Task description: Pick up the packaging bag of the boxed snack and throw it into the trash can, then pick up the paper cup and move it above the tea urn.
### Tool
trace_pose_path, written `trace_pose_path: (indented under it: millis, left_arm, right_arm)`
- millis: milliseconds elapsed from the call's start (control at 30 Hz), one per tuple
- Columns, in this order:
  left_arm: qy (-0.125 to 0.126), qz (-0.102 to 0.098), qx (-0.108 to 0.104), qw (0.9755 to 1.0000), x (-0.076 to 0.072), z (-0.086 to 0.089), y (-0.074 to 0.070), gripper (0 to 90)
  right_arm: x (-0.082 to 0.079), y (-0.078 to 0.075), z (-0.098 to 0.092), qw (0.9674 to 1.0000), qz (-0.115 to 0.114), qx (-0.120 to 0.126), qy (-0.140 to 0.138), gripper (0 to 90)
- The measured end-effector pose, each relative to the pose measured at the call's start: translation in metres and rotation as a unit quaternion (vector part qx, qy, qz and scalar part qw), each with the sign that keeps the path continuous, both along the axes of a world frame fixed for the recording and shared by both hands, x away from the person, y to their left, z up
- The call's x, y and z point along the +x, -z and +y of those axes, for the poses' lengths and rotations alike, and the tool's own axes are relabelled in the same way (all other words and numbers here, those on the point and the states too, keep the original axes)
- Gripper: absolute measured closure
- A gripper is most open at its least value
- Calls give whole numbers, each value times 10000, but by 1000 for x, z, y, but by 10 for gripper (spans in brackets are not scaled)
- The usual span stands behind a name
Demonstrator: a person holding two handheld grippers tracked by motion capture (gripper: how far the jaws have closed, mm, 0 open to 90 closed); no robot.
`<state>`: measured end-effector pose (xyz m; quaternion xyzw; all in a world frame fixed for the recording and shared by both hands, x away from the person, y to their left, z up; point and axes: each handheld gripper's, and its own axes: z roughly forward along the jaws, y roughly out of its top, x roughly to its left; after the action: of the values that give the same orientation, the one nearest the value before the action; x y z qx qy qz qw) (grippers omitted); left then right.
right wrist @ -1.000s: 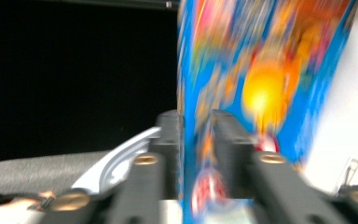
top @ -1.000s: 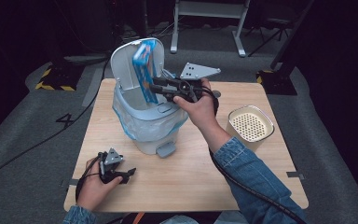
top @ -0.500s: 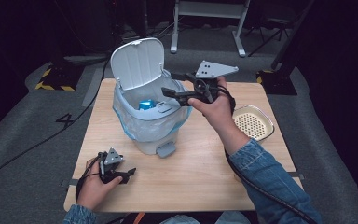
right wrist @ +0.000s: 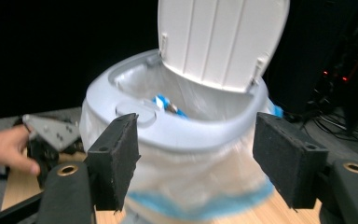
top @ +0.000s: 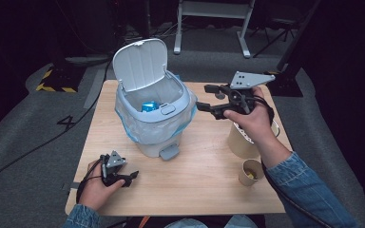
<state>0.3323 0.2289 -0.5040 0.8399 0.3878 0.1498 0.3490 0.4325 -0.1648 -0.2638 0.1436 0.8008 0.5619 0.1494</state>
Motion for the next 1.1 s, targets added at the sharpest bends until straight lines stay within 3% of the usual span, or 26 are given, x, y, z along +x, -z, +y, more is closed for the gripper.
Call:
trace_pose_path:
  millis: [333, 367, 500, 833, 967, 1100]
  left_arm:
    - [2, 4, -3, 10000, 0, 0, 0, 247]
    - [4, 2, -3, 10000, 0, 0, 0, 247]
    - [3, -1, -2, 10000, 0, 0, 0, 247]
    - [-11, -7, 9, 10000, 1, -1, 0, 247]
    - [-12, -8, 9, 10000, 1, -1, 0, 247]
    - [-13, -8, 9, 10000, 1, -1, 0, 248]
  right_arm:
    - [-26, 8, -50, 9988, 161, -396, 228, 317]
    - [-32, 12, -60, 9977, 252, -510, 366, 318]
    - [-43, 23, -79, 9949, 405, -787, 487, 310]
    - [-63, 41, -120, 9921, 520, -963, 621, 258]
    - [-72, 53, -141, 9896, 636, -1103, 676, 218]
    - [-78, 65, -159, 9878, 835, -1049, 789, 202]
